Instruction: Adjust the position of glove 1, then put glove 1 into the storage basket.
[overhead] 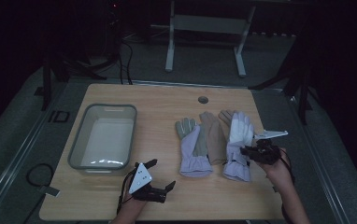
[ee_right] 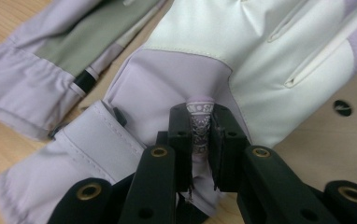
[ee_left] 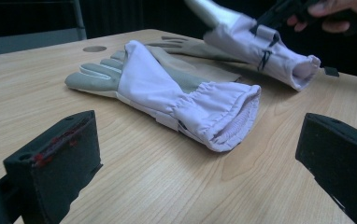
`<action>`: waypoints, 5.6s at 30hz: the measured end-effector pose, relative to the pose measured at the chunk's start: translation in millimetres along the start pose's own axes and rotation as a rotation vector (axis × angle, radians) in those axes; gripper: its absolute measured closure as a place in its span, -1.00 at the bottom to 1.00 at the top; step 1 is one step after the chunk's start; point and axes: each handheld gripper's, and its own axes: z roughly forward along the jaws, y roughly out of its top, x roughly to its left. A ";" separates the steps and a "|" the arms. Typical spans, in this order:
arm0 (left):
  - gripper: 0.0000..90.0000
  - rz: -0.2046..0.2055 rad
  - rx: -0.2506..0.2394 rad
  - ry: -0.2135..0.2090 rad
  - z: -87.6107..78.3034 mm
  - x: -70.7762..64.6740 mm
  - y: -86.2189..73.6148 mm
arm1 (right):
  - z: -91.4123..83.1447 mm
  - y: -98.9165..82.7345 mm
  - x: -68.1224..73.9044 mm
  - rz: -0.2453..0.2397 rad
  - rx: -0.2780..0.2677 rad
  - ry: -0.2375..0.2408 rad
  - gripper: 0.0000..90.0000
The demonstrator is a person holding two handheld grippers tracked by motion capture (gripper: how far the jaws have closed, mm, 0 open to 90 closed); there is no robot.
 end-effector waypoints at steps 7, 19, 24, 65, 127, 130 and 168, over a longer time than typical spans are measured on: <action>-1.00 0.003 -0.002 0.001 -0.2 0.0 -0.1 | -26.7 16.3 1.1 -0.017 -0.043 0.004 0.78; -1.00 0.007 0.001 0.002 -0.2 -0.2 0.1 | -50.3 60.6 23.7 -0.107 -0.075 0.018 0.78; -1.00 0.008 0.000 0.003 -0.4 -0.5 0.0 | -47.3 80.8 43.0 -0.156 -0.070 0.032 0.78; -1.00 0.004 -0.001 0.005 -0.2 -0.5 0.0 | 93.1 90.9 102.8 -0.147 0.182 0.078 0.72; -0.45 -0.124 0.337 0.045 68.7 1.1 76.3 | 56.7 60.7 67.9 0.038 -0.129 0.180 0.26; -0.41 -0.160 0.396 0.074 72.1 0.5 68.5 | 64.8 56.8 69.8 0.051 -0.099 0.184 0.26; -0.09 -0.307 0.610 -0.075 91.2 21.7 38.7 | 103.5 38.9 109.7 -0.070 0.038 0.078 0.72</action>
